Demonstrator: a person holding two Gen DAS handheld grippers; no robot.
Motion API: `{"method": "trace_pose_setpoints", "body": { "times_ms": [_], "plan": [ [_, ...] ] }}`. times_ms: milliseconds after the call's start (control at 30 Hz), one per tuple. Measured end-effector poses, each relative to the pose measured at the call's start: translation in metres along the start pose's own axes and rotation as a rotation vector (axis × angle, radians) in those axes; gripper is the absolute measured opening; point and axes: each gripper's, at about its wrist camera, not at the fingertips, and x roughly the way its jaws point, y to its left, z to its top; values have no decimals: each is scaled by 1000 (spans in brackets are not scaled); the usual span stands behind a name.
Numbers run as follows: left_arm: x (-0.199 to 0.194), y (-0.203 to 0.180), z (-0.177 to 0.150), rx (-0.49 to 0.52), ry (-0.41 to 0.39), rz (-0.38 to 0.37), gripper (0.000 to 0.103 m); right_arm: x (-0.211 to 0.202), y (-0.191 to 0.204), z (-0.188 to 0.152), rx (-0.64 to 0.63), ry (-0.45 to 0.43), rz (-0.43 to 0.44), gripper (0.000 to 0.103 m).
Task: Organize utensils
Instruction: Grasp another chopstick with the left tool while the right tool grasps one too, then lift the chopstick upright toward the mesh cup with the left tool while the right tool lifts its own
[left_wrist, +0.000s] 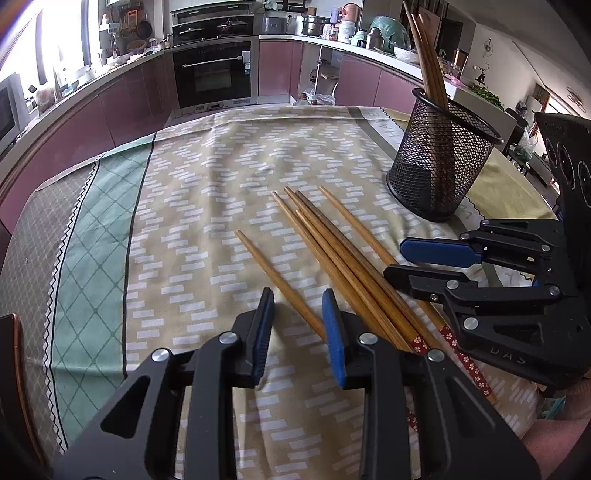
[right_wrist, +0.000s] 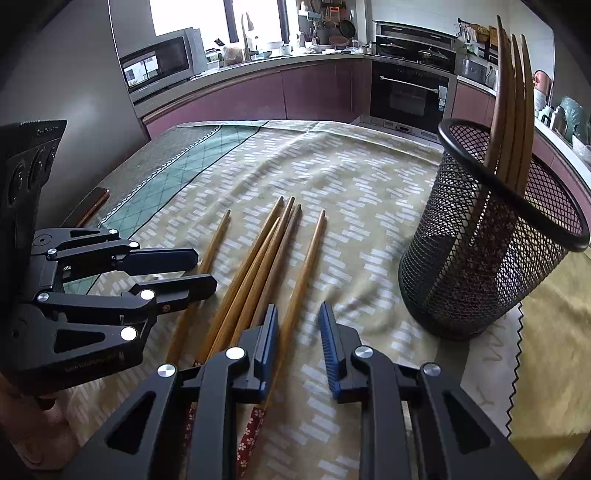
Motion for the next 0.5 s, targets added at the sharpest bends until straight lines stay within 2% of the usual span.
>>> {"method": "trace_pose_setpoints", "body": {
  "times_ms": [100, 200, 500],
  "plan": [
    [1, 3, 2, -20, 1, -6, 18, -1, -5, 0, 24, -1, 17, 10],
    [0, 5, 1, -36, 1, -8, 13, -2, -9, -2, 49, -3, 33, 6],
    [-3, 4, -1, -43, 1, -11, 9, -12, -15, -6, 86, -23, 80, 5]
  ]
}}
